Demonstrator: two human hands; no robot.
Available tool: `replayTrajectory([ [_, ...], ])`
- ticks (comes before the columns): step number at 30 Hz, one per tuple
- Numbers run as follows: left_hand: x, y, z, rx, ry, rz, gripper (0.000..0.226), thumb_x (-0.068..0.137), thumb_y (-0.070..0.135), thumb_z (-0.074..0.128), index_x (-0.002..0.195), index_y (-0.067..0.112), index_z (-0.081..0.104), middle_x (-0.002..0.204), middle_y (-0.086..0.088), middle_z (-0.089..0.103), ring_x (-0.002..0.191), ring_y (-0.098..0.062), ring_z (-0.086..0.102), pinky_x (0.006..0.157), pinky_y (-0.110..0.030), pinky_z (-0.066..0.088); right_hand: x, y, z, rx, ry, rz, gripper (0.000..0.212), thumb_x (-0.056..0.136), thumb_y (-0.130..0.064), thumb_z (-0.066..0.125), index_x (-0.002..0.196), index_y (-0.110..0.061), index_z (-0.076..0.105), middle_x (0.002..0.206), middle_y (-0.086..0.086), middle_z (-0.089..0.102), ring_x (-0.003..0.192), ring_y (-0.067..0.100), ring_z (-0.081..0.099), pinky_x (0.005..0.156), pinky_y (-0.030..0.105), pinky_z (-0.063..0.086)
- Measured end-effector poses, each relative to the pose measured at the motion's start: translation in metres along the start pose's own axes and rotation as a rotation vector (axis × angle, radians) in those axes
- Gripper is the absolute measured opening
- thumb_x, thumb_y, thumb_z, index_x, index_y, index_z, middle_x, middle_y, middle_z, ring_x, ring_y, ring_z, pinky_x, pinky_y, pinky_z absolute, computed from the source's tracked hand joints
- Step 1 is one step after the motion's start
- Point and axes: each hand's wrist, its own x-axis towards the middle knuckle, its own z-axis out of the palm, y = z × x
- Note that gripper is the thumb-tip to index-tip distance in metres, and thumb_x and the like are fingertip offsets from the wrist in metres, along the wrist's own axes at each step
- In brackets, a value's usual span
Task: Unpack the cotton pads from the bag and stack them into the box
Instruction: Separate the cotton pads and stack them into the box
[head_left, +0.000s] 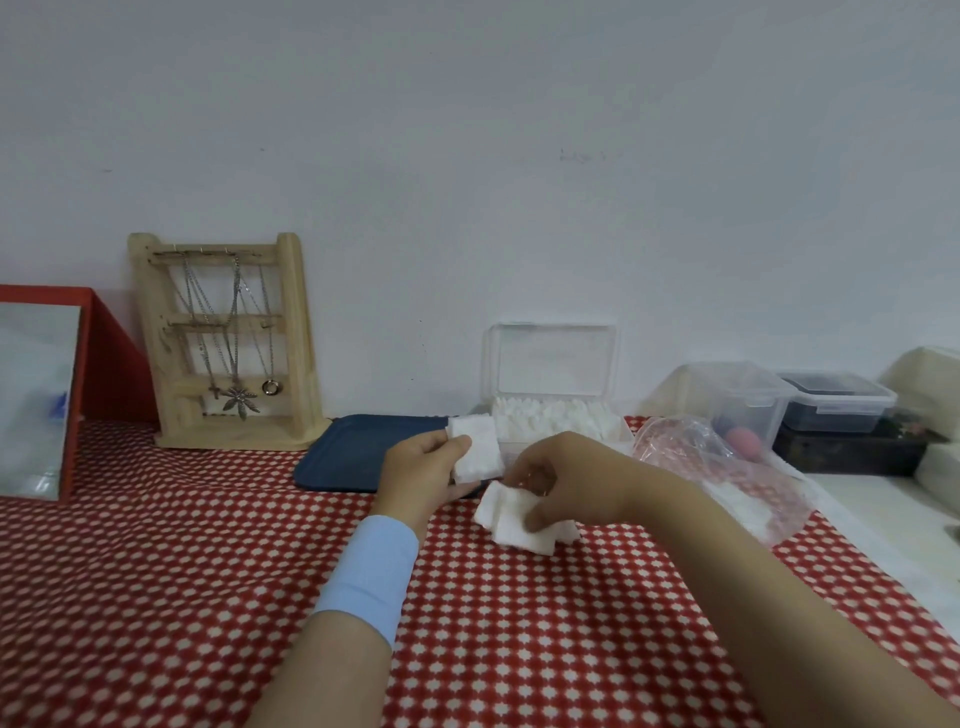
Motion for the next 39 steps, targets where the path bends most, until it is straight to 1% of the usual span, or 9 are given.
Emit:
replayTrajectory([
  [6, -0.002, 0.000, 0.003, -0.109, -0.095, -0.073, 0.019, 0.096, 0.013, 0.067, 0.112, 0.006, 0.076, 0.104, -0.012, 0.078, 0.099, -0.028, 0.075, 0.079, -0.036, 0.062, -0.005, 0.003, -0.012, 0.498, 0.122, 0.021, 0.034, 0.078, -0.005, 0.083, 0.108, -0.017, 0.074, 0.093, -0.003, 0.076, 0.077, 0.006, 0.071, 0.068, 0.019, 0.057],
  [11, -0.008, 0.005, 0.011, -0.153, -0.271, -0.132, 0.031, 0.098, 0.030, 0.065, 0.116, 0.006, 0.071, 0.108, -0.014, 0.078, 0.102, -0.028, 0.075, 0.089, -0.042, 0.059, -0.001, 0.006, -0.007, 0.468, 0.234, 0.070, 0.037, 0.075, -0.006, 0.085, 0.109, -0.017, 0.074, 0.089, -0.002, 0.078, 0.076, 0.005, 0.072, 0.064, 0.016, 0.054],
  [18, -0.006, 0.001, 0.006, -0.151, -0.162, -0.087, 0.018, 0.095, 0.011, 0.069, 0.111, 0.003, 0.072, 0.102, -0.012, 0.079, 0.094, -0.024, 0.077, 0.077, -0.032, 0.063, 0.000, 0.007, -0.008, 0.437, 0.195, 0.163, 0.061, 0.073, -0.010, 0.088, 0.127, -0.018, 0.061, 0.101, -0.001, 0.073, 0.083, 0.010, 0.071, 0.066, 0.018, 0.056],
  [22, -0.003, -0.001, 0.004, -0.155, -0.102, -0.094, 0.016, 0.093, 0.010, 0.071, 0.108, 0.004, 0.073, 0.101, -0.014, 0.079, 0.094, -0.024, 0.077, 0.075, -0.031, 0.063, -0.004, 0.015, -0.020, 0.470, 0.247, 0.197, 0.024, 0.077, -0.008, 0.084, 0.100, -0.011, 0.079, 0.092, 0.006, 0.078, 0.079, 0.019, 0.070, 0.077, 0.034, 0.059],
  [26, -0.007, -0.001, 0.008, -0.073, -0.159, -0.074, 0.020, 0.094, 0.012, 0.071, 0.112, 0.003, 0.073, 0.101, -0.013, 0.079, 0.095, -0.024, 0.077, 0.082, -0.035, 0.063, -0.006, 0.008, -0.023, 0.691, 0.249, 0.132, 0.014, 0.080, -0.010, 0.083, 0.092, -0.007, 0.078, 0.091, 0.013, 0.078, 0.073, 0.021, 0.066, 0.065, 0.031, 0.052],
  [30, -0.013, 0.002, 0.013, -0.089, -0.260, -0.083, 0.021, 0.095, 0.013, 0.068, 0.114, 0.004, 0.072, 0.104, -0.013, 0.079, 0.097, -0.025, 0.077, 0.080, -0.034, 0.063, -0.001, -0.001, -0.012, 0.557, 0.335, 0.160, 0.016, 0.076, -0.018, 0.088, 0.087, -0.013, 0.078, 0.085, 0.000, 0.078, 0.075, 0.012, 0.071, 0.069, 0.023, 0.057],
  [33, -0.014, 0.005, 0.015, -0.139, -0.316, -0.117, 0.028, 0.101, 0.022, 0.061, 0.120, 0.003, 0.069, 0.107, -0.016, 0.078, 0.100, -0.028, 0.076, 0.082, -0.036, 0.063, 0.001, -0.003, -0.007, 0.401, 0.403, 0.169, 0.020, 0.074, -0.022, 0.089, 0.088, -0.016, 0.076, 0.084, -0.006, 0.075, 0.073, 0.003, 0.068, 0.057, 0.009, 0.048],
  [36, -0.014, 0.007, 0.015, -0.187, -0.325, -0.148, 0.039, 0.102, 0.037, 0.057, 0.120, 0.005, 0.069, 0.110, -0.017, 0.077, 0.100, -0.029, 0.076, 0.081, -0.037, 0.064, 0.000, -0.006, -0.007, 0.291, 0.421, 0.144, 0.024, 0.074, -0.025, 0.088, 0.092, -0.020, 0.075, 0.090, -0.009, 0.073, 0.078, 0.000, 0.065, 0.059, 0.008, 0.044],
  [39, -0.013, 0.006, 0.014, -0.157, -0.304, -0.144, 0.037, 0.098, 0.032, 0.064, 0.120, 0.002, 0.069, 0.109, -0.018, 0.077, 0.100, -0.031, 0.075, 0.083, -0.039, 0.063, -0.002, -0.011, -0.006, 0.186, 0.429, 0.111, 0.028, 0.074, -0.030, 0.087, 0.098, -0.025, 0.074, 0.092, -0.014, 0.068, 0.081, -0.002, 0.061, 0.059, 0.007, 0.040],
])
